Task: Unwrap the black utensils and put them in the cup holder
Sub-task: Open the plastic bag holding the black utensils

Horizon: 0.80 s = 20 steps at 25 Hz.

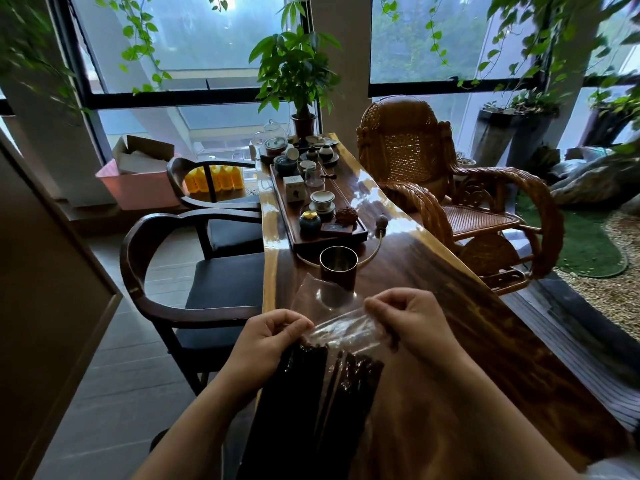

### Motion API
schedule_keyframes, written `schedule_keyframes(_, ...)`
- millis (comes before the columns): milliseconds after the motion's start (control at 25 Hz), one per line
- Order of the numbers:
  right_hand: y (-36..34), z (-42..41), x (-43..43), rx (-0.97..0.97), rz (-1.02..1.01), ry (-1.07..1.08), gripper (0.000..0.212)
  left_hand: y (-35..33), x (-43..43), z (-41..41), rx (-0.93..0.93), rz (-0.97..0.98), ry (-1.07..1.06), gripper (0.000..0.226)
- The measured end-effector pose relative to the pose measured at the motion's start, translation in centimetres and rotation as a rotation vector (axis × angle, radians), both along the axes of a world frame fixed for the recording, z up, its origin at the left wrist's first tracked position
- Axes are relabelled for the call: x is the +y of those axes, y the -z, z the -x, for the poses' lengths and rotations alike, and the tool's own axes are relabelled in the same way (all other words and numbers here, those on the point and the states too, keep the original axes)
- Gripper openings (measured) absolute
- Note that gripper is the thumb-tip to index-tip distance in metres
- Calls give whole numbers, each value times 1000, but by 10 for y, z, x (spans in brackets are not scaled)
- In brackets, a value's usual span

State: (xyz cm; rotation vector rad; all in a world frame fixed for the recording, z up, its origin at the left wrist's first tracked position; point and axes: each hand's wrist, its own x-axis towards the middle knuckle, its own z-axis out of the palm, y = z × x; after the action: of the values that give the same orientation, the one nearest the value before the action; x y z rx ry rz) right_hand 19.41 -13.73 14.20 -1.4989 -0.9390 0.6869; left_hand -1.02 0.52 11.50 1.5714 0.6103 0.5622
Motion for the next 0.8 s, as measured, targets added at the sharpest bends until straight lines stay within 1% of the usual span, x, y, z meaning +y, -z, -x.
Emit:
schedule_keyframes(80,-1,0,2,25,-28,71,14,0,1,-3,-11,9,-17,14)
schedule_keyframes(160,-2,2,2,48,-2,17,21,-1,4,-3,0,-14,-44,15)
schedule_keyframes(240,-3,2,0,73,79,-64,27,-2,7,-2,16,-28,-56,20)
schedule_keyframes(320,-2,2,2,44,138,-120,20,-1,7,-1,35,-25,-50,20)
schedule_keyframes(400,-1,7,7,50,120,-103,10,2,7,-3,40,-34,-80,12)
schedule_keyframes(440,-1,11,11,63,101,-70,10,3,5,-5,37,-30,-122,10)
schedule_keyframes(480,0,15,14,79,80,-44,11,6,3,-7,43,-25,-177,13)
schedule_keyframes(520,0,19,18,90,64,-33,12,9,1,-10,68,-43,-256,22)
schedule_keyframes(560,2,22,21,90,54,-35,12,12,-3,-12,106,-93,-353,30)
schedule_keyframes(600,2,26,24,83,56,-44,12,14,-9,-14,133,-169,-449,34)
schedule_keyframes(640,4,28,27,81,60,-57,11,15,-15,-16,126,-256,-521,32)
schedule_keyframes(680,4,29,29,91,63,-69,11,16,-21,-17,96,-341,-534,28)
schedule_keyframes(720,5,29,31,103,62,-78,10,17,-26,-20,68,-405,-485,25)
schedule_keyframes(760,6,28,32,105,64,-85,10,16,-30,-23,50,-424,-402,24)
schedule_keyframes(800,7,27,32,101,70,-92,9,15,-33,-26,46,-394,-318,26)
